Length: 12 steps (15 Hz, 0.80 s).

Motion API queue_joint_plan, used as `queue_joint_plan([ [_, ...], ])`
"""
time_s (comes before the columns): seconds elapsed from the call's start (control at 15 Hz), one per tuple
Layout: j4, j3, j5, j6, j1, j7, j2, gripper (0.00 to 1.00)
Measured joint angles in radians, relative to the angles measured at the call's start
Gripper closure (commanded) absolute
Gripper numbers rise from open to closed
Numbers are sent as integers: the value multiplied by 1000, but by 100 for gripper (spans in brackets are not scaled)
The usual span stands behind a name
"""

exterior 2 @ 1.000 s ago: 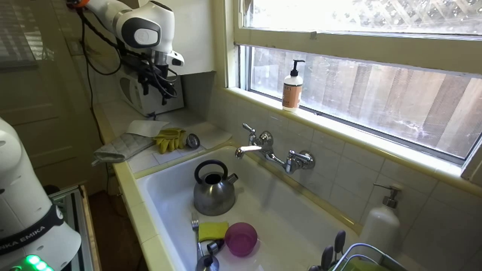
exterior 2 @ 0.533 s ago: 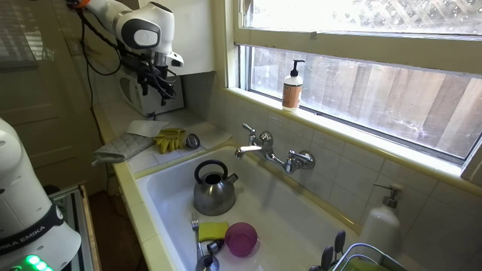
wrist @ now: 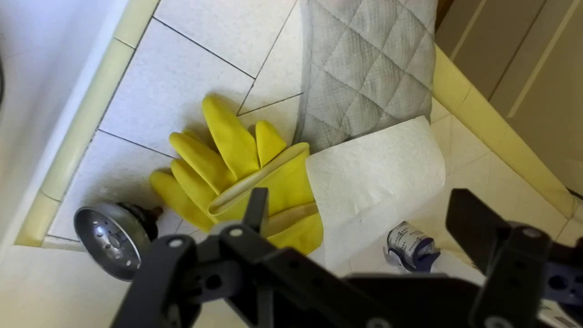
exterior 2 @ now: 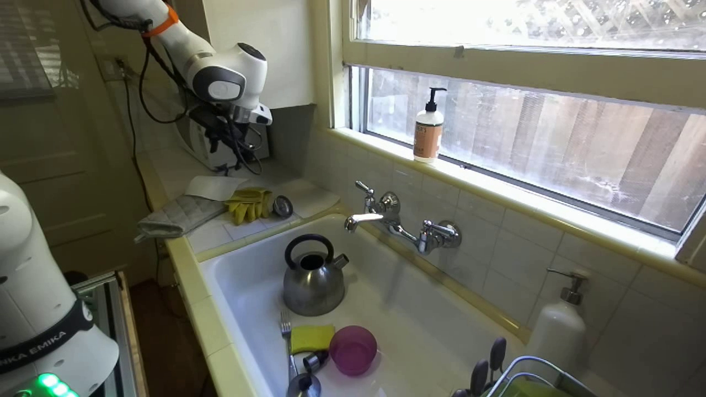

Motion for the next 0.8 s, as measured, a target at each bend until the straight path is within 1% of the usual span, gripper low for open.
queue_joint_plan([
  [0.2,-19,40,46,98,1,13,7,0],
  [0.33,-26,69,76,142,4,12,7,0],
  [0.6,-25,120,120,153,21,-15,26,0],
  [0.8,-28,143,120,153,32,-17,46,0],
])
